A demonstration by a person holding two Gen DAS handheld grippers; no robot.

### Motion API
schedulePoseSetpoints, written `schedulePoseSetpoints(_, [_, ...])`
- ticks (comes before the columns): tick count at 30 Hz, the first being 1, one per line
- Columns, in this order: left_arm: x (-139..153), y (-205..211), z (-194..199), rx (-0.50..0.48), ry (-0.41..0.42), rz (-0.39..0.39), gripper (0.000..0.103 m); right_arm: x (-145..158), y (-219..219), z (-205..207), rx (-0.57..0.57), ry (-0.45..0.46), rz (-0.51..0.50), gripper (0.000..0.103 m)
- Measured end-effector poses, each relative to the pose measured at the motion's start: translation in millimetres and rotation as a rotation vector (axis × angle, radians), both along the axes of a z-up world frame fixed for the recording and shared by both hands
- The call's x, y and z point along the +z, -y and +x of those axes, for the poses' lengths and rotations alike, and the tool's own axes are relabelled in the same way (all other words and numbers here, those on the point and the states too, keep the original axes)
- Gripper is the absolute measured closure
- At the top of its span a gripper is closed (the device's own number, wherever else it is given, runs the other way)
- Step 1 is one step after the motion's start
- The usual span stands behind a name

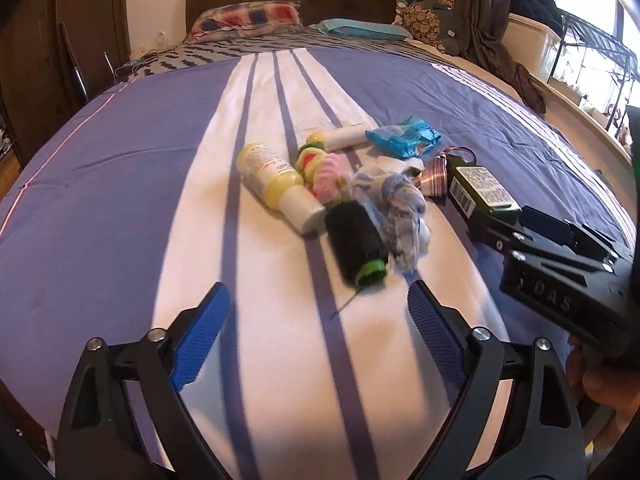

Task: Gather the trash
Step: 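Raise both tools back toward the items on the bed, then grasp the black thread spool with the left tool while the right tool grasps the green bottle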

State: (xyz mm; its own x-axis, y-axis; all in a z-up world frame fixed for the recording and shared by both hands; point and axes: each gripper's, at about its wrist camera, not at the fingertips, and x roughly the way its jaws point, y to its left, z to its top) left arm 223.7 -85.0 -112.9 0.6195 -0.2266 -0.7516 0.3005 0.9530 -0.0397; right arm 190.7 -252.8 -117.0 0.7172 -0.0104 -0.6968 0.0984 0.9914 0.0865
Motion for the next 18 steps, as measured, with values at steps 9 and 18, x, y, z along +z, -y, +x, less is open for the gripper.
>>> schedulePoseSetpoints(9, [-5.9,3.1,20.4,0.015,-0.006,0.019,0.030,2.0,9.1,6.5,-0.047,0.001,-0.032,0.033])
schedulePoseSetpoints(18, [-6.2,10.4,36.1,0.017,-0.021,-0.007,0.031,0.4,4.7,19.5,-0.026,-0.007,-0.012,0.033])
